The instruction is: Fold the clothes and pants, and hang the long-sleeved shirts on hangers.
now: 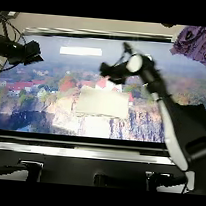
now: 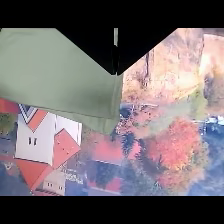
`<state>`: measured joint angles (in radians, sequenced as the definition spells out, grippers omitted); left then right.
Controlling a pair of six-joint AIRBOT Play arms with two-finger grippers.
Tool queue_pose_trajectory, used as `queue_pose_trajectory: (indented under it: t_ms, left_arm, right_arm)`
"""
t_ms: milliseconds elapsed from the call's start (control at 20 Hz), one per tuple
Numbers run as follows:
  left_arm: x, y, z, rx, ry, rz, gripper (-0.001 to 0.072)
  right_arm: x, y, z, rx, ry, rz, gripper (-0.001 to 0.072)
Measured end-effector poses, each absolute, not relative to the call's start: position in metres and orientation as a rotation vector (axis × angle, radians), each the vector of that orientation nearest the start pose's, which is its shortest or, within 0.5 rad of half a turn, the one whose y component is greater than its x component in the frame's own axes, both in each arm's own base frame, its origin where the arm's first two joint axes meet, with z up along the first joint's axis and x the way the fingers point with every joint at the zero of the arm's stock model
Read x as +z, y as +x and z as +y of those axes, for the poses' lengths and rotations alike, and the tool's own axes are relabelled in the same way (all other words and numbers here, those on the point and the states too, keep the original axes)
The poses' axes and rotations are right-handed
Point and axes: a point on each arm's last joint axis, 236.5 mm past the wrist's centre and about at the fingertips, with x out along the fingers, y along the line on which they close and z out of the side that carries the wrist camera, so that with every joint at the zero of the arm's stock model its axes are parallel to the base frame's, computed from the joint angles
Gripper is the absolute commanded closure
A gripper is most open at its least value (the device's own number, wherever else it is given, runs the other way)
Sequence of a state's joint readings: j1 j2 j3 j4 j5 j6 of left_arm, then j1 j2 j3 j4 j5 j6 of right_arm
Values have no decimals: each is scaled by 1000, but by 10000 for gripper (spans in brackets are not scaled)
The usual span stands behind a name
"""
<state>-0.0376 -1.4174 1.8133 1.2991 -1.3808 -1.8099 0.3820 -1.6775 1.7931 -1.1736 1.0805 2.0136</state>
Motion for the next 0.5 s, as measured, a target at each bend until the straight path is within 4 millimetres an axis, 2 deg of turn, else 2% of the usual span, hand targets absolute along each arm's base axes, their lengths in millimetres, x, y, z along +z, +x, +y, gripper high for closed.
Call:
queue_pose_trajectory:
  t_ms: [50, 200, 300, 350, 500]
  left_arm:
    - [186, 455, -79, -135, -378, 1011, 689]
    - [186, 455, -79, -135, -379, 1010, 689]
    - [186, 455, -79, -135, -378, 1010, 688]
    - [186, 455, -79, -135, -378, 1010, 688]
    - [186, 455, -79, -134, -377, 1010, 688]
  right_arm:
    - [94, 484, 249, 319, 535, 1141, 158]
    - [80, 485, 161, 252, 523, 1215, 159]
    - [58, 475, 121, 265, 566, 1280, 161]
    - [44, 467, 110, 298, 606, 1311, 161]
    - [6, 441, 101, 410, 727, 1363, 160]
